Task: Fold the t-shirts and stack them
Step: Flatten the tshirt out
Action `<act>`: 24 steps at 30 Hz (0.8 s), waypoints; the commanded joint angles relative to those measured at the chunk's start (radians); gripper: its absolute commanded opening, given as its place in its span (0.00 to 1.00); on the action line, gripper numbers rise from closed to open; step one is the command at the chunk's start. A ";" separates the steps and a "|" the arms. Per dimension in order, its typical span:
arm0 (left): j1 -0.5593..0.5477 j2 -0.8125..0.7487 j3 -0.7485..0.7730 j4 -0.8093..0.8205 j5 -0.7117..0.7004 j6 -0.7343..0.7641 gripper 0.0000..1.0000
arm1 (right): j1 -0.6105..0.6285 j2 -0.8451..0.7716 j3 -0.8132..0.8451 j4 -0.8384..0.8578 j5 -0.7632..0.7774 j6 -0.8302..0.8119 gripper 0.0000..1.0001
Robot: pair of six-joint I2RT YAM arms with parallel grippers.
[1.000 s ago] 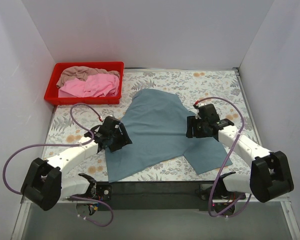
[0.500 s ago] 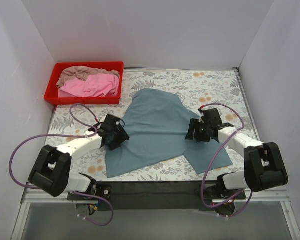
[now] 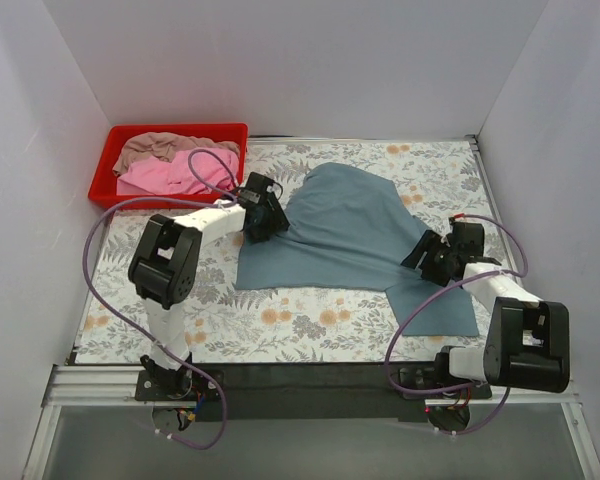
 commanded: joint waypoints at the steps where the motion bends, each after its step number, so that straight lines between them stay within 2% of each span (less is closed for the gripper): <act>1: 0.009 0.131 0.145 -0.103 -0.066 0.095 0.61 | -0.019 0.071 0.049 -0.056 0.094 -0.041 0.74; 4: 0.009 0.120 0.200 -0.138 -0.097 0.115 0.61 | -0.009 0.091 0.102 -0.071 0.005 -0.085 0.74; 7: 0.001 -0.019 0.146 -0.130 -0.164 0.114 0.63 | 0.042 0.045 0.142 -0.130 0.008 -0.121 0.74; 9: -0.020 -0.154 0.051 -0.124 -0.244 0.117 0.64 | 0.070 -0.010 0.143 -0.160 0.022 -0.150 0.74; 11: -0.040 -0.235 -0.056 -0.148 -0.281 0.114 0.67 | 0.148 -0.076 0.139 -0.218 0.068 -0.171 0.74; 16: -0.079 -0.491 -0.275 -0.251 -0.302 0.035 0.68 | 0.318 -0.227 0.091 -0.315 0.163 -0.153 0.75; 19: -0.099 -0.573 -0.377 -0.317 -0.319 -0.014 0.68 | 0.398 -0.345 0.042 -0.343 0.172 -0.115 0.79; 24: -0.100 -0.575 -0.418 -0.336 -0.331 -0.047 0.68 | 0.472 -0.423 -0.021 -0.363 0.181 -0.067 0.80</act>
